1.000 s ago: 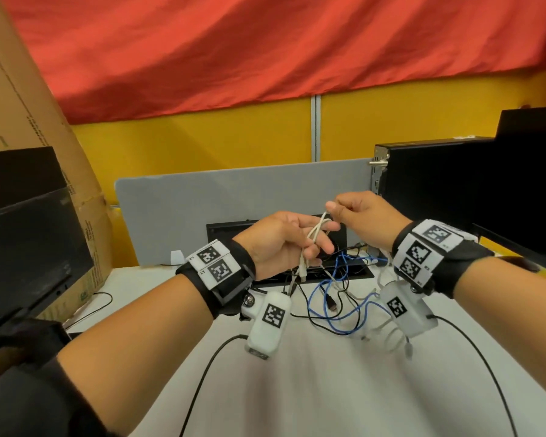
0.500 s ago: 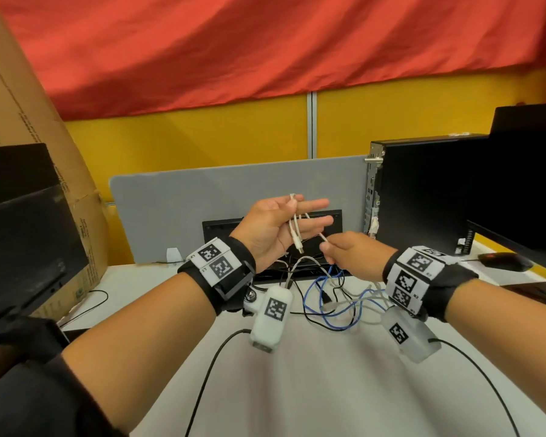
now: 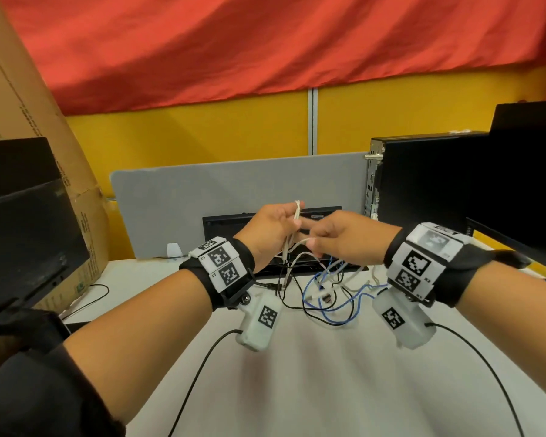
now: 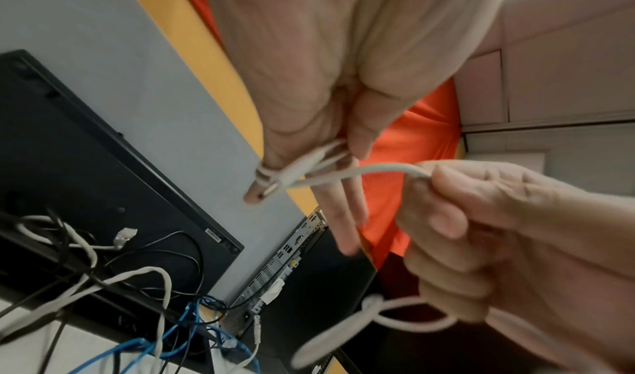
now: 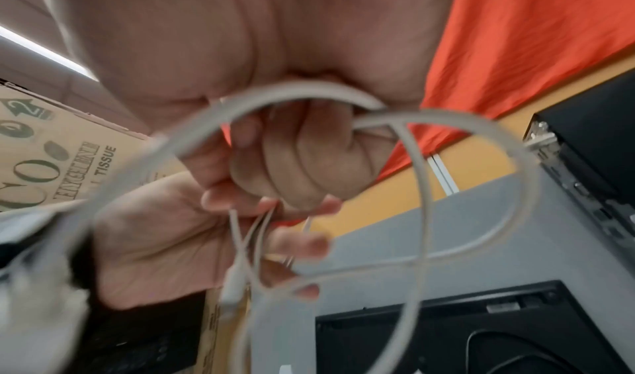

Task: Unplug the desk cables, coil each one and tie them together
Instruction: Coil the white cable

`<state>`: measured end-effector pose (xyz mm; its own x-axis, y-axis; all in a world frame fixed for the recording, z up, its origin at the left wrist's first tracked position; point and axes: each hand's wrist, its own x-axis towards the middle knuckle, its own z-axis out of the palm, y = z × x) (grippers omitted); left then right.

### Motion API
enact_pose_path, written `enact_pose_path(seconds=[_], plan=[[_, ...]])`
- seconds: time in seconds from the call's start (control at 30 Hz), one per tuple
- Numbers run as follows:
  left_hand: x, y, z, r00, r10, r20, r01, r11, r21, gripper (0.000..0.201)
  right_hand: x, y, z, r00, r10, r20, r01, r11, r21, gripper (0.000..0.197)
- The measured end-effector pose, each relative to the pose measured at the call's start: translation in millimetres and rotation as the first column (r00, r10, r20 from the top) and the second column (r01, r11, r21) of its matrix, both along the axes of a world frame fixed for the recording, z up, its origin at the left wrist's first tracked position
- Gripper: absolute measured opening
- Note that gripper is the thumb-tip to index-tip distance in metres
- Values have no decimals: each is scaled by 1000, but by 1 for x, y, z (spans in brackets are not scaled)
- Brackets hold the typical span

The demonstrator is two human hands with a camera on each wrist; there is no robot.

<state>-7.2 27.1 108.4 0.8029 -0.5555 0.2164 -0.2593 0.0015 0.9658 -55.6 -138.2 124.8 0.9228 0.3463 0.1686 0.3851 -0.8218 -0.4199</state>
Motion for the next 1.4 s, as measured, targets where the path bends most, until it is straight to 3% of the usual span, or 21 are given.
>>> enact_pose_path(seconds=[0.1, 0.3, 0.53, 0.67, 0.77, 0.87, 1.03, 1.23, 1.4], plan=[[-6, 3, -1, 997, -80, -20, 82, 990, 115, 32, 2, -9, 11, 995, -66, 77, 64, 998, 29, 27], [-12, 4, 1, 989, -53, -135, 73, 987, 143, 35, 5, -25, 19, 974, -123, 192, 108, 990, 87, 16], [-14, 6, 5, 954, -188, -235, 169, 981, -99, 32, 14, -28, 0, 958, -132, 255, 138, 990, -5, 19], [-11, 6, 5, 931, -221, -289, 145, 954, -261, 35, 19, -28, -12, 970, -167, 176, 187, 977, -102, 19], [-8, 5, 6, 916, -253, -312, 132, 923, -362, 35, 22, -27, -24, 978, -179, 103, 197, 960, -200, 34], [-3, 5, 10, 922, -234, -308, 79, 894, -441, 35, 23, -26, -38, 988, -152, -22, 149, 982, -114, 31], [6, 7, 15, 940, -175, -293, -1, 857, -515, 33, 22, -21, -52, 991, -130, 39, 133, 988, -80, 27], [14, 8, 29, 952, -149, -268, -43, 801, -598, 29, 12, -6, -73, 988, -92, -120, 46, 938, -344, 35], [21, 13, 36, 965, -58, -257, -114, 787, -606, 24, 4, 6, -87, 984, 47, -172, -109, 924, -366, 39]])
